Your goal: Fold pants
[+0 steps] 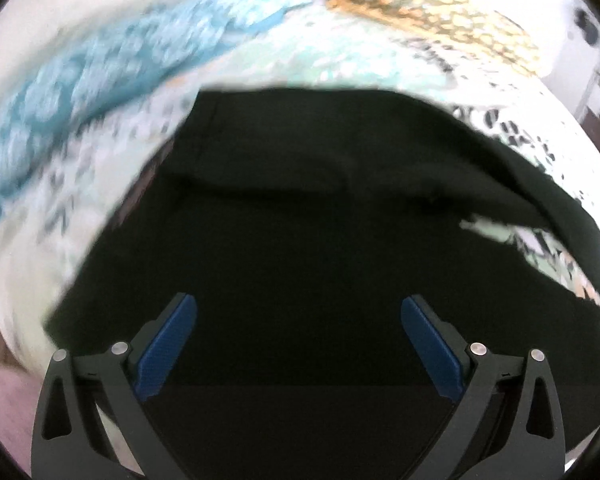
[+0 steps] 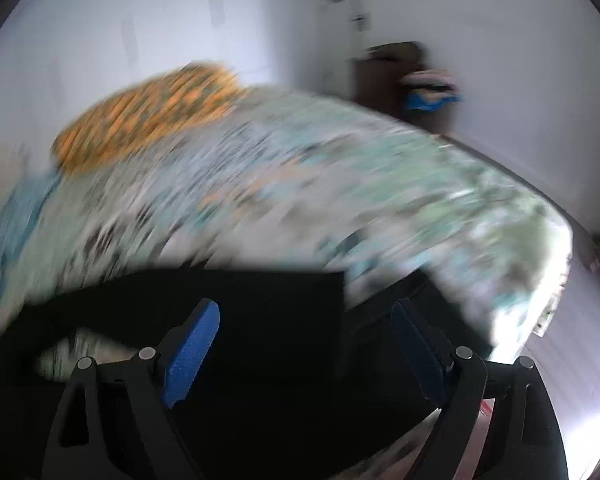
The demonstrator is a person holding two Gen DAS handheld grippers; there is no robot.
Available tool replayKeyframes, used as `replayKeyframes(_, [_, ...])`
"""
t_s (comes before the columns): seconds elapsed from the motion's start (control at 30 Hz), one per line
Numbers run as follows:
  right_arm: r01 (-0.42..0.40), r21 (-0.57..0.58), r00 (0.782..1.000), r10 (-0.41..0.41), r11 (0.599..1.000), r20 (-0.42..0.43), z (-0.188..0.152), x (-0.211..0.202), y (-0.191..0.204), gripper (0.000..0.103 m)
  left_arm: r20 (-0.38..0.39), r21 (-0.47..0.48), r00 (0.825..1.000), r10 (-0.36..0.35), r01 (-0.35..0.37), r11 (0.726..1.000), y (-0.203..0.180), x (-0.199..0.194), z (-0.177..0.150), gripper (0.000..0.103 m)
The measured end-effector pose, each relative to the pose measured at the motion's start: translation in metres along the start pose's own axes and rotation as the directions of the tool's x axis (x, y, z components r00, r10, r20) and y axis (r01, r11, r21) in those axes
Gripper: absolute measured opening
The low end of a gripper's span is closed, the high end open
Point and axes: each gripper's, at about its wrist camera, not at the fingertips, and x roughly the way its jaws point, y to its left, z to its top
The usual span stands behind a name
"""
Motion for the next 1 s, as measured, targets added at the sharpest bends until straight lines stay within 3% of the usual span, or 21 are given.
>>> replayKeyframes(0.1, [-0.085, -0.087, 0.994, 0.078, 0.993, -0.083, -0.028, 0.003, 0.044, 0.087, -0.006, -0.106, 0.998, -0.063, 0.062, 0.992, 0.012, 0.002, 0.004, 0.102])
replayKeyframes(0.23, [-0.152, -0.225, 0.987, 0.136, 0.963, -0.083, -0.045, -0.006, 0.081, 0.087, 0.037, -0.07, 0.999, -0.027, 0.029, 0.997, 0.015, -0.001, 0.013, 0.102])
replayKeyframes(0.33, [-0.172, -0.29, 0.984, 0.154, 0.941, -0.083, -0.053, -0.012, 0.097, 0.087, 0.003, -0.088, 1.0, -0.022, 0.022, 0.996, 0.022, 0.006, 0.014, 0.102])
replayKeyframes(0.5, [-0.226, -0.306, 0.971, 0.188, 0.925, -0.147, -0.065, -0.007, 0.105, 0.087, -0.067, -0.157, 0.997, -0.031, 0.021, 0.987, 0.029, 0.019, 0.009, 0.102])
replayKeyframes(0.8, [-0.231, -0.285, 0.969, 0.196, 0.93, -0.148, -0.063, -0.001, 0.1, 0.087, 0.014, 0.055, 1.0, 0.021, -0.022, 0.998, -0.007, 0.005, 0.002, 0.103])
replayKeyframes(1.0, [-0.218, -0.209, 0.973, 0.195, 0.953, -0.127, -0.055, 0.003, 0.081, 0.087, -0.018, 0.04, 0.999, 0.043, -0.043, 0.998, -0.004, 0.015, 0.001, 0.103])
